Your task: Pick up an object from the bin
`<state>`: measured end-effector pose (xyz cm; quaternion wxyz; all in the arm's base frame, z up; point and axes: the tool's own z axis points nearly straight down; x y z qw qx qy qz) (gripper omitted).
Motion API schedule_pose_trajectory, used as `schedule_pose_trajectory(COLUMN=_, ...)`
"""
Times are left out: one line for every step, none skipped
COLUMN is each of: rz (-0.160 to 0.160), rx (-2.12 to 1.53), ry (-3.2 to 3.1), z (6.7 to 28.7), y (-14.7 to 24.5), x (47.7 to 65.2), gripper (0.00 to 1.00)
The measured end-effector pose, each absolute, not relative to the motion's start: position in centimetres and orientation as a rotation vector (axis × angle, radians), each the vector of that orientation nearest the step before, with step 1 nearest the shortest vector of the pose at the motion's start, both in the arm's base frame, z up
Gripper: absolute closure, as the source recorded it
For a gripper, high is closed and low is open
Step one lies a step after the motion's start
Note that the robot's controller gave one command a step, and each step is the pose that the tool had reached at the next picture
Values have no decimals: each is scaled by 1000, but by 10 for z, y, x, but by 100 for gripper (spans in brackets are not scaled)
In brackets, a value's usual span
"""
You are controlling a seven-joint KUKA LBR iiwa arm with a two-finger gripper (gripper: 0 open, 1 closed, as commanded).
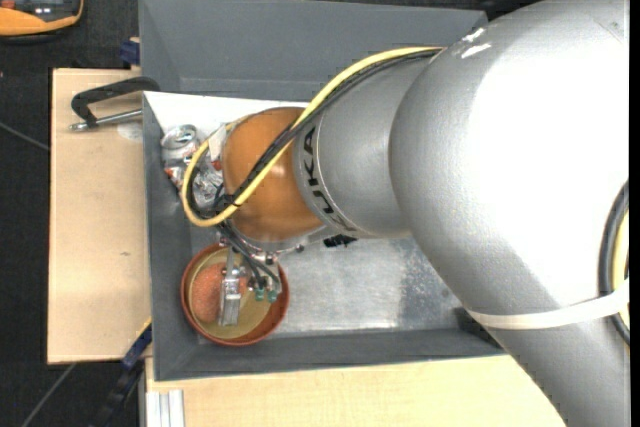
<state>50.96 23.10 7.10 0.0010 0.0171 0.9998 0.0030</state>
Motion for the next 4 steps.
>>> schedule_pose_trajectory(rz=9, rx=57, ry=3134, z=74, y=230, x=512, gripper=100)
schedule_pose_trajectory(rz=10, rx=-1039, ry=2945, z=82, y=200, x=550, gripper=100)
schedule_pose_trajectory(rz=5, rx=-1126, ry=2899, z=157, y=156, x=567, gripper=100)
schedule_pose_trajectory(rz=7, rx=-1175, ry=2870, z=102, y=146, x=576, gripper=100)
